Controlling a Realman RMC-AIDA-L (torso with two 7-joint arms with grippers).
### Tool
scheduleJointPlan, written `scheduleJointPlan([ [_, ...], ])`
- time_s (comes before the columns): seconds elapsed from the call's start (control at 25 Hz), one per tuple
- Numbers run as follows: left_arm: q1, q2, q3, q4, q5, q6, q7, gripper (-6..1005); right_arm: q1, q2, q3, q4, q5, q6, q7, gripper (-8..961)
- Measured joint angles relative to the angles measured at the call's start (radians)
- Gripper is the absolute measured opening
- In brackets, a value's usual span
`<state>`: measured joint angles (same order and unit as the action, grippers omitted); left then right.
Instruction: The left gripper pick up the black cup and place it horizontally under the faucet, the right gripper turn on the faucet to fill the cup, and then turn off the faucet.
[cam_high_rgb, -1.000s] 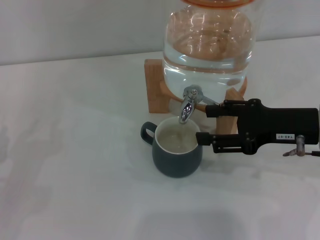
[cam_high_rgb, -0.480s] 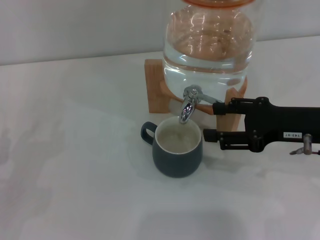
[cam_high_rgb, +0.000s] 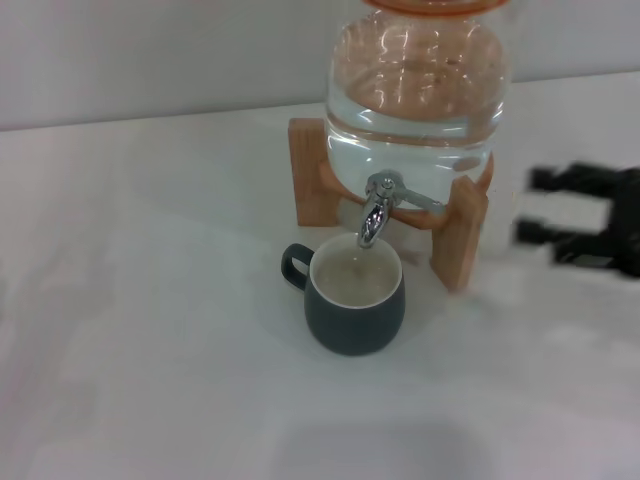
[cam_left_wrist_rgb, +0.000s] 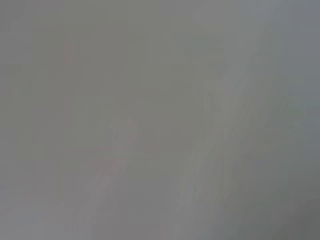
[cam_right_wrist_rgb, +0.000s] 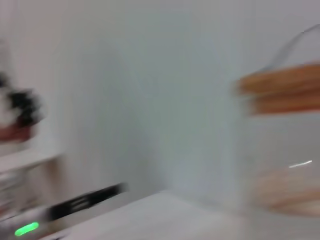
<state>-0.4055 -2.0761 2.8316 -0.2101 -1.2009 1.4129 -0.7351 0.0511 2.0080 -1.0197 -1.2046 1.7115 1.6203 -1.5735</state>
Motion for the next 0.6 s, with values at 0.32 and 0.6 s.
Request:
scheduleJointPlan([
  [0.32,-0.004,0.004,-0.002,-0.014,-0.079,-0.005,0.034,424,0.046,0.0,0.314,0.483,0.153,0.002,-0.414,766],
  [0.6,-0.009,0.007,0.0,-0.02,-0.119,-0.006,0.036,424,0.08,0.001,0.36,0.853,0.335,-0.027,-0.85,766],
])
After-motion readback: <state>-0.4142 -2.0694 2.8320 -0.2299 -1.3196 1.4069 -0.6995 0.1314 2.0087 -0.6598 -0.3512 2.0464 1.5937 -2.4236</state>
